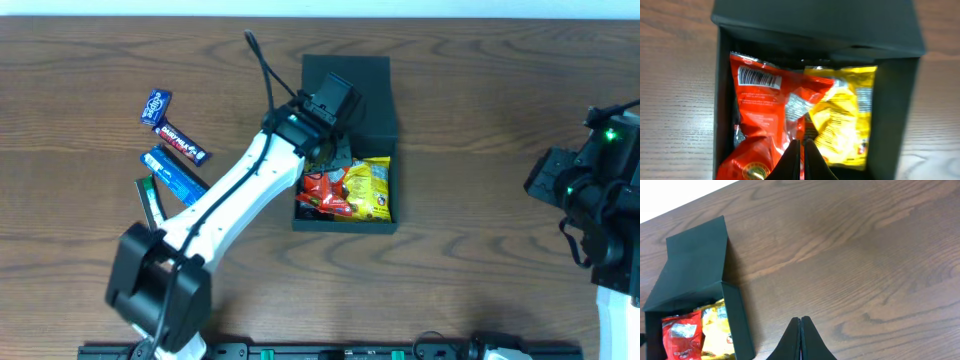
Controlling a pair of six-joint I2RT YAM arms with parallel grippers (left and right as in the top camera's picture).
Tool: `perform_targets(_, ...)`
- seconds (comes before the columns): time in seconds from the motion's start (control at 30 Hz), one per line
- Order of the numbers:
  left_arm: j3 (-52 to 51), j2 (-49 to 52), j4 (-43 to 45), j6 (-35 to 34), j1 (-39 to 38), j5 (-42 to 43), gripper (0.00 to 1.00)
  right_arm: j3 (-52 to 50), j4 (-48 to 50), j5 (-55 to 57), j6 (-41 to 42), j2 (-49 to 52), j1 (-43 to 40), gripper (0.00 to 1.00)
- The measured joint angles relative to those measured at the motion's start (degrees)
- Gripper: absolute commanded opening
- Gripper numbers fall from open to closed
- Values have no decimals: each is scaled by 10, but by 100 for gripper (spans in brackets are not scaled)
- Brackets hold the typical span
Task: Pack container
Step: 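Push the red bag down into the box's left side and release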
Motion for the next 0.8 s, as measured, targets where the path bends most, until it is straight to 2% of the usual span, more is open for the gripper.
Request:
perform_targets(0.33, -2, 105, -2, 5, -1, 35, 6, 0, 0, 7, 0, 0, 0, 3)
perform_targets(0.67, -2, 115, -9, 13, 0, 52, 6, 0, 9, 10, 0, 0, 0, 3)
perform_targets(0.8, -2, 86, -11, 24, 0, 48, 6, 0, 9, 10, 0, 0, 0, 2)
